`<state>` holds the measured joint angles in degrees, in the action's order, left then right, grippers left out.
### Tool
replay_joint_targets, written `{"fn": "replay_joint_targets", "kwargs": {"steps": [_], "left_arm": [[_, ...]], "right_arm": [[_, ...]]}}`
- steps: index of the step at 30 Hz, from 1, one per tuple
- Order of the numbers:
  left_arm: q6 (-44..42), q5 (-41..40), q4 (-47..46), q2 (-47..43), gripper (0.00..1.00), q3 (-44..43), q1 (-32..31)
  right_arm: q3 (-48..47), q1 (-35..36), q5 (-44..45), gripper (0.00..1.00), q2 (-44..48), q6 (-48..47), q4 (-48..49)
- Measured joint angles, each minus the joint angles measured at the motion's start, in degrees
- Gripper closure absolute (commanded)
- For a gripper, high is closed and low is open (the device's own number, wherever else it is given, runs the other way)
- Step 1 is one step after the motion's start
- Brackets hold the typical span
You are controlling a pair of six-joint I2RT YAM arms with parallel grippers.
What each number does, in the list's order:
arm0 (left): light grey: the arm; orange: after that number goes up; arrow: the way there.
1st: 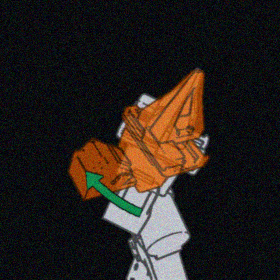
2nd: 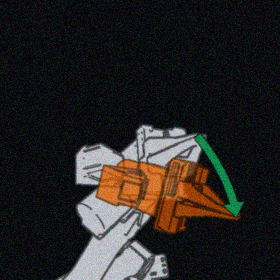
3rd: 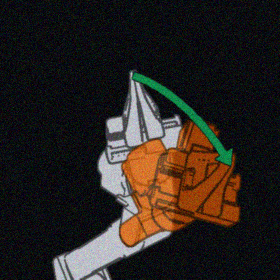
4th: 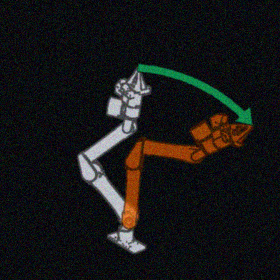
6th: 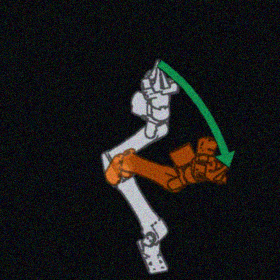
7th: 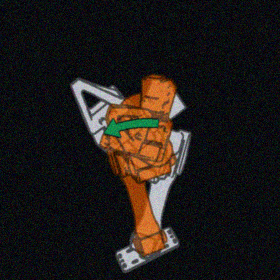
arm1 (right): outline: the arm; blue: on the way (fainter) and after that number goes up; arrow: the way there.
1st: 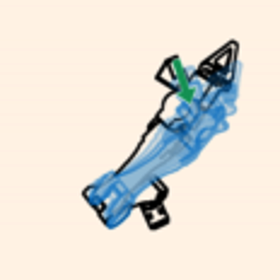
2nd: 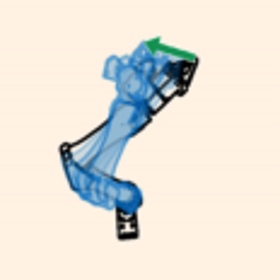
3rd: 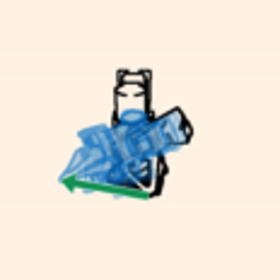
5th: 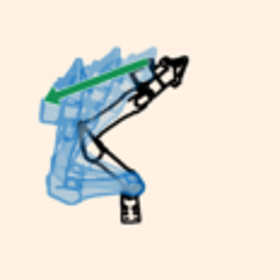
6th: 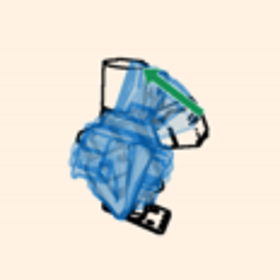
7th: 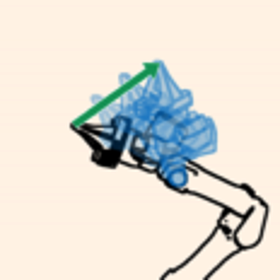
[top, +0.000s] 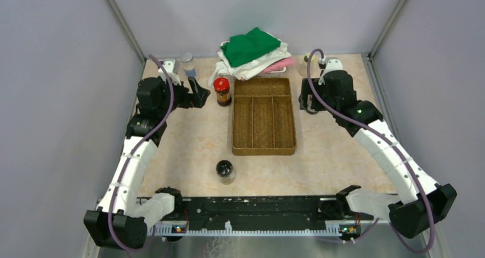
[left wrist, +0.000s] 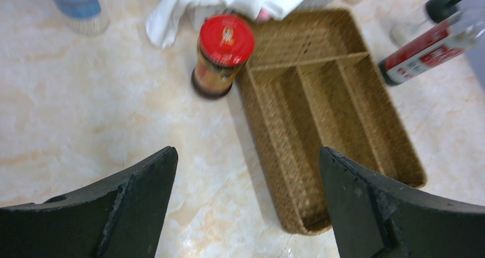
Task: Organize the condiment bottles
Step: Pick up the bottle from the center of the board.
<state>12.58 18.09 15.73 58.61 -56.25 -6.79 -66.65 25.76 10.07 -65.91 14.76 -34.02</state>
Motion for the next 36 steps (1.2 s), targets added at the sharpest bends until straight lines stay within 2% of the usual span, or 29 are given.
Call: {"fn": "replay_joint_targets", "kwargs": {"steps": [5, 11, 18, 20, 26, 29, 33, 36], "left_arm": [[1.0, 2.7, 1.9, 0.0, 0.01, -8.7, 0.0], [1.5, 5.6, 5.7, 2.1, 0.01, -23.1, 0.0], [0.9, 5.9, 9.6, 5.8, 0.01, -35.2, 0.0], [0.4, 3.6, 11.9, 6.2, 0.01, -37.4, 0.0], [-0.3, -14.4, 18.8, 5.3, 0.01, -39.8, 0.0], [-0.3, -22.3, 21.9, 4.7, 0.01, -39.1, 0.1], [-0.1, -25.2, 23.6, 3.9, 0.01, -35.1, 0.2], [0.5, -22.9, 25.4, 4.1, 0.01, -30.4, 0.2]], "right_arm": [[-4.8, -2.0, 3.3, 0.18, 1.6, -1.3, -3.2], [-12.3, -6.6, 4.9, 0.18, 1.9, -2.6, -6.6], [-19.8, -6.8, 4.8, 0.18, 1.7, -2.8, -9.2], [-22.4, -6.8, 3.0, 0.19, 1.0, -2.8, -9.4], [-25.4, -5.5, -6.4, 0.19, -3.5, -2.6, -8.6], [-25.8, -1.8, -10.2, 0.19, -8.2, -3.1, -9.0], [-26.4, 2.2, -14.3, 0.19, -14.6, -3.9, -9.9], [-26.4, 4.9, -14.9, 0.19, -17.9, -4.8, -12.0]]}}
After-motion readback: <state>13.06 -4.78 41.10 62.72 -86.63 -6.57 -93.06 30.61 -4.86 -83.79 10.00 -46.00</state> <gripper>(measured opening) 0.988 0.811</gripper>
